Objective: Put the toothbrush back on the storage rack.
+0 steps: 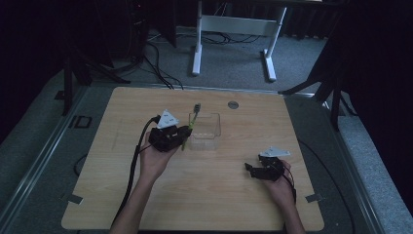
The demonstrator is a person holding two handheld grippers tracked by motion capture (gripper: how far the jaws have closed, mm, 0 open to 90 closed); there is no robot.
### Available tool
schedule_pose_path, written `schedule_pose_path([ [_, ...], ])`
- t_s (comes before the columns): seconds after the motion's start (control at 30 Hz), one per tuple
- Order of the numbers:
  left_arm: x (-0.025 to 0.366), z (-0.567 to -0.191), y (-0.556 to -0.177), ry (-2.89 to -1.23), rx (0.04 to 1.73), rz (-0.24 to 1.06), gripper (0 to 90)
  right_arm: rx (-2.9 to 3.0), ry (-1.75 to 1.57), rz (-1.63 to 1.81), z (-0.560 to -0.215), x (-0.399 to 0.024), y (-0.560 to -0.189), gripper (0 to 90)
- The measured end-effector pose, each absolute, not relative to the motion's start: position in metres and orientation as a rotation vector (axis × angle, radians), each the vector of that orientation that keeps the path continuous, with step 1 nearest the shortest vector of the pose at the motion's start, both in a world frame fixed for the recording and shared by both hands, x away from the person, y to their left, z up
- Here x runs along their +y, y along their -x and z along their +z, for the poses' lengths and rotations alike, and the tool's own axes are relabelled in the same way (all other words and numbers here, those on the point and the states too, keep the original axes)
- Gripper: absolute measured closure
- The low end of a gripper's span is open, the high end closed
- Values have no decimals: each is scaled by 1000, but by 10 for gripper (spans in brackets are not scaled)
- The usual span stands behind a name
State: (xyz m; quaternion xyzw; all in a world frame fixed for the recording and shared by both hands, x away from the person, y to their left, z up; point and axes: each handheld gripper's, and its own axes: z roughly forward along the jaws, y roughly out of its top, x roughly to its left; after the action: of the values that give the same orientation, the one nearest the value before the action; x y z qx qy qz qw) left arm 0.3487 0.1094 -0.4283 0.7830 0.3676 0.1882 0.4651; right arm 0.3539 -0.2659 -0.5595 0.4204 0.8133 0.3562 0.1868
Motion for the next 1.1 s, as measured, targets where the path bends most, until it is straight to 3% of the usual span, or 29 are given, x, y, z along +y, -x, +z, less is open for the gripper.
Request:
schedule_pose_path([
  [1.1,99,-419,-356,-1881,885,483,785,2290,-1185,1003,-559,-266,-354,278],
])
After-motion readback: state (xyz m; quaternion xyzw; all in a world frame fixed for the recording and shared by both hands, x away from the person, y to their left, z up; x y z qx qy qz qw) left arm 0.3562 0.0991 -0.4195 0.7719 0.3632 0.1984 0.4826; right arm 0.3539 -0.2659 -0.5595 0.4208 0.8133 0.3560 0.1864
